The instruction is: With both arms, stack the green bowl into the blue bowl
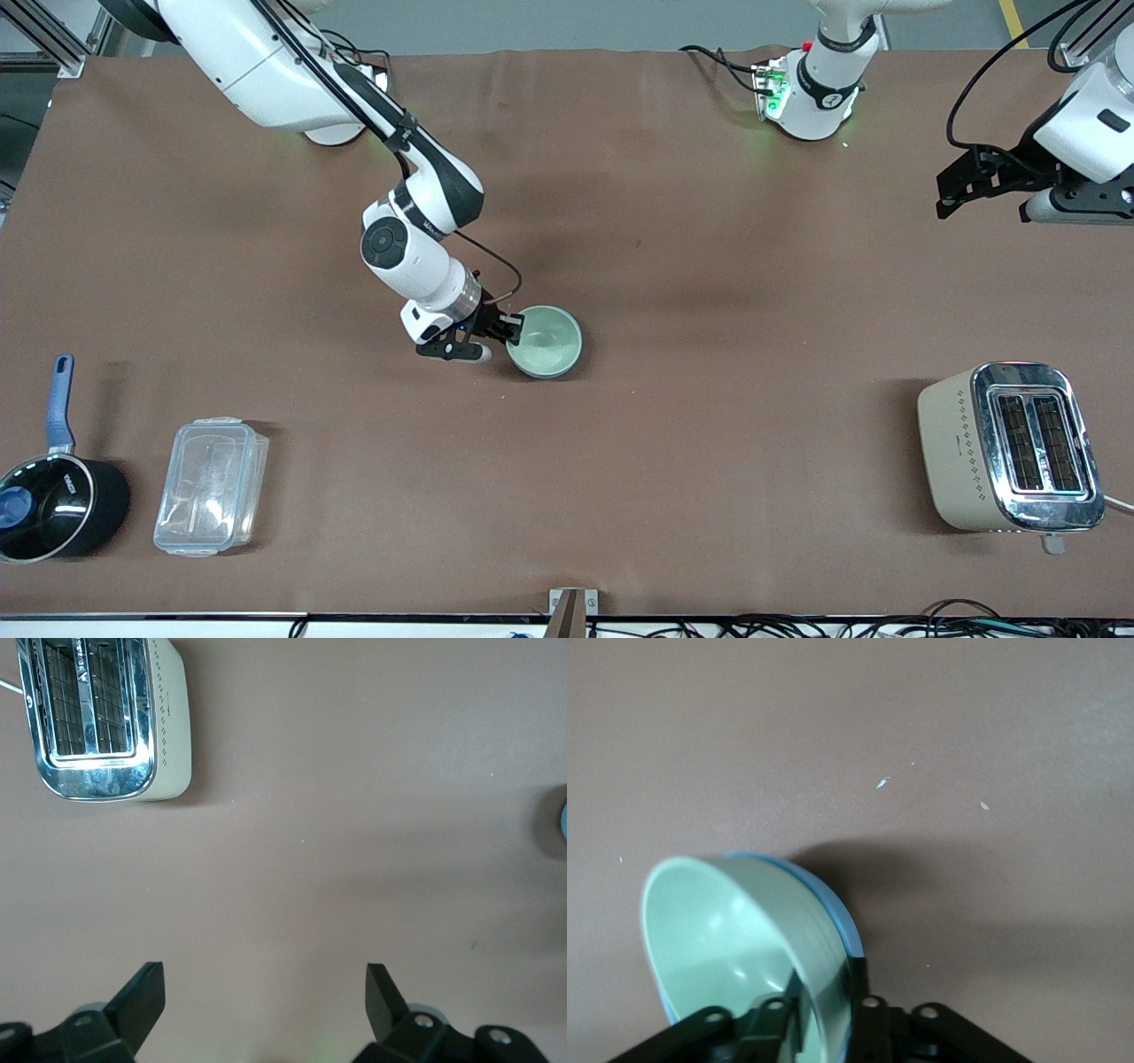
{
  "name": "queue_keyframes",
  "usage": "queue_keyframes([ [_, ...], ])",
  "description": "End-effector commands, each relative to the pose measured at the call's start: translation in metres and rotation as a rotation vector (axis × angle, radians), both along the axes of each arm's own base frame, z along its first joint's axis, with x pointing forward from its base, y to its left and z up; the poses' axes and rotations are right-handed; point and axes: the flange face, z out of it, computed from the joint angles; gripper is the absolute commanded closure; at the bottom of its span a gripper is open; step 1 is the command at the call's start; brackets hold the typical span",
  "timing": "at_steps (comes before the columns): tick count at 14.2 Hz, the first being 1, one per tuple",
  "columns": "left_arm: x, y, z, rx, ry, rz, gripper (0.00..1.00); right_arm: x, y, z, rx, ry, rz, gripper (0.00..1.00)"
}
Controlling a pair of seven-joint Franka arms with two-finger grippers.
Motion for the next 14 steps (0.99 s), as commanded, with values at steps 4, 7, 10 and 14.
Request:
queue_keyframes([
  [4, -0.008, 0.001, 0.007, -0.006, -0.002, 0.004, 0.00, 0.006, -0.003, 0.070, -0.057, 0.043, -0.067, 0.00],
  [7, -0.008, 0.000, 0.007, -0.005, -0.002, 0.005, 0.00, 0.021, -0.047, 0.151, -0.143, 0.056, -0.089, 0.00],
  [10, -0.009, -0.002, 0.008, -0.006, -0.004, 0.004, 0.00, 0.039, -0.124, 0.216, -0.273, 0.019, -0.082, 0.00],
  [14, -0.008, -0.003, 0.008, -0.014, -0.004, 0.004, 0.00, 0.050, -0.236, 0.275, -0.339, -0.062, 0.026, 0.00],
])
